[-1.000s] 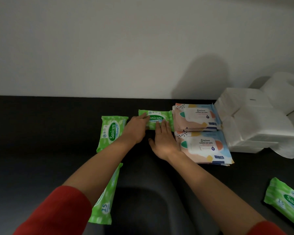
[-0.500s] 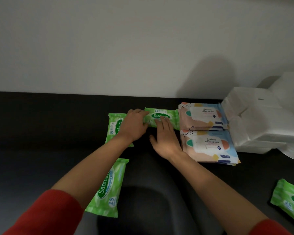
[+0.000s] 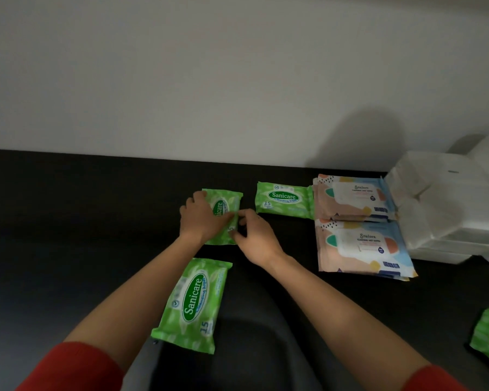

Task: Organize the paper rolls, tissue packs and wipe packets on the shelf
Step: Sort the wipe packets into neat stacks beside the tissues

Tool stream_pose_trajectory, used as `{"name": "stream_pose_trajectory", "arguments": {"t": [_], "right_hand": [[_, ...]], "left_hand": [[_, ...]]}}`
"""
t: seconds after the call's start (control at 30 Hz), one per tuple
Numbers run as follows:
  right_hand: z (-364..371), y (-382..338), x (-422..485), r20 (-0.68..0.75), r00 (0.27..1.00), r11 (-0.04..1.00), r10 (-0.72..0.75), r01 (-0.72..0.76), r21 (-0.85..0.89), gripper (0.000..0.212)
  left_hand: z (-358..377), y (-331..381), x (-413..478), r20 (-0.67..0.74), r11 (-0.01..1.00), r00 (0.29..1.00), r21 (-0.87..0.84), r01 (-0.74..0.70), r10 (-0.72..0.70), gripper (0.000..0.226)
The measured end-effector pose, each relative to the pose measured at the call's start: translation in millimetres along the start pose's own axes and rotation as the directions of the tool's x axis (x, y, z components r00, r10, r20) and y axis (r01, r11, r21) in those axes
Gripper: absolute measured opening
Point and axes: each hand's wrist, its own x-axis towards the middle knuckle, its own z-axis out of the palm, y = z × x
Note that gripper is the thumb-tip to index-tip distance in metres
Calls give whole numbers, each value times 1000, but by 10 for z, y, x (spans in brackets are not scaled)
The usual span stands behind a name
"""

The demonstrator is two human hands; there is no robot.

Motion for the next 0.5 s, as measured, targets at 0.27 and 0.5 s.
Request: {"name": "stream_pose_trajectory", "arguments": {"t": [0.27,0.5], "right_hand": [[6,-1,-24,14,1000,994,7,-9,106,51],[-165,1,32,-70,979,857,194,-135,497,60]], "left_hand": [[-62,-119,127,184,910,974,-365,196,-136,47],[-205,2,2,353,734,936,-639,231,12,22]]}}
